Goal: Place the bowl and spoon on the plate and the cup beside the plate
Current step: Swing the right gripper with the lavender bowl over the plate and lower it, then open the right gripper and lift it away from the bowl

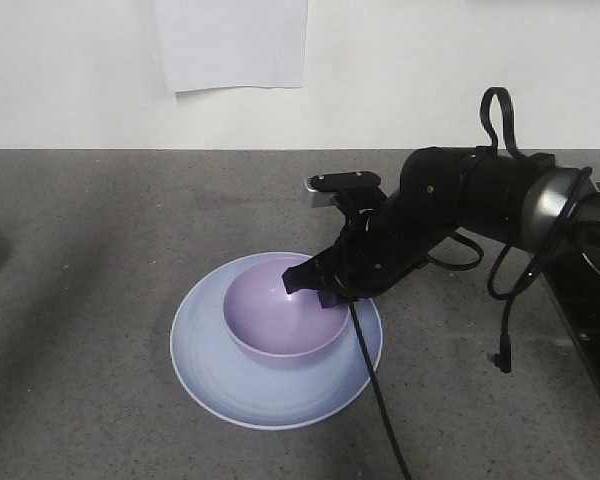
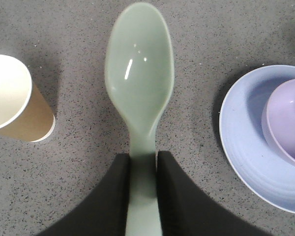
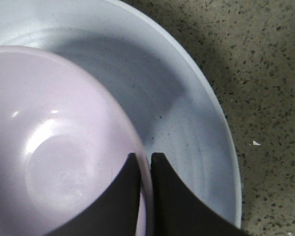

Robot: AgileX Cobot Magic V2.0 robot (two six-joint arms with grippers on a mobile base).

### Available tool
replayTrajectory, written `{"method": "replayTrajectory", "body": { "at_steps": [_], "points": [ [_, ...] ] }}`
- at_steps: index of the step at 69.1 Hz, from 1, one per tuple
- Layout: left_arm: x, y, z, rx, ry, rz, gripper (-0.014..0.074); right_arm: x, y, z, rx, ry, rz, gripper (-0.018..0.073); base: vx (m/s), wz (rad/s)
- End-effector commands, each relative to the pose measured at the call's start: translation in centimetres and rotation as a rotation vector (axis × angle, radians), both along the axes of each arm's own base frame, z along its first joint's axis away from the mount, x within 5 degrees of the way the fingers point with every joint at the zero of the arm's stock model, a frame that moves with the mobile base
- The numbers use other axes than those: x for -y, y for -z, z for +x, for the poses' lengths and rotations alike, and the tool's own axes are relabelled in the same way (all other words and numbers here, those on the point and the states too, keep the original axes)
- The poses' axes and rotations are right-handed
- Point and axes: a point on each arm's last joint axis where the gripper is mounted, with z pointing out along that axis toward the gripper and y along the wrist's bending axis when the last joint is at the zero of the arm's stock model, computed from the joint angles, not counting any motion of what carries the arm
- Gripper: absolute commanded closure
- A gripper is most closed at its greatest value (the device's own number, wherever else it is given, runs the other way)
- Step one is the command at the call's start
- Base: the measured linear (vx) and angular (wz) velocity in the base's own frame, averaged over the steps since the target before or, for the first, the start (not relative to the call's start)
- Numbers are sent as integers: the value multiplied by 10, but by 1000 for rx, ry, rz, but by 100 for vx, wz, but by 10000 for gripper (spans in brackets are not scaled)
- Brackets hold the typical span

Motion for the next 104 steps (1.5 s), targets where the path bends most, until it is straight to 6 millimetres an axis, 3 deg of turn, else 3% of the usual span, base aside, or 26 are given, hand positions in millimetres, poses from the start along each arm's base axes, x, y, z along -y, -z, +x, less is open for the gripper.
{"method": "replayTrajectory", "body": {
  "at_steps": [1, 11, 31, 40, 57, 75, 88, 104],
  "points": [
    [-1, -12, -2, 85, 2, -16, 603, -1, -25, 2, 86, 11, 52, 489, 0, 0],
    [-1, -12, -2, 85, 2, -16, 603, -1, -25, 2, 85, 12, 52, 374, 0, 0],
    [-1, -12, -2, 85, 2, -16, 603, -1, -25, 2, 81, 31, 55, 49, 0, 0],
    [-1, -12, -2, 85, 2, -16, 603, 0, -27, 2, 88, 30, 47, -34, 0, 0],
    [-1, -12, -2, 85, 2, -16, 603, 9, -63, -10, 177, 29, 74, -34, 0, 0],
    [-1, -12, -2, 85, 2, -16, 603, 58, -124, -32, 298, 111, 94, -32, 0, 0],
    [-1, -12, -2, 87, 4, -14, 603, 98, -167, -66, 381, 160, 66, -32, 0, 0],
    [-1, -12, -2, 90, 12, -8, 603, 118, -203, -117, 464, 159, 40, -32, 0, 0]
  ]
}}
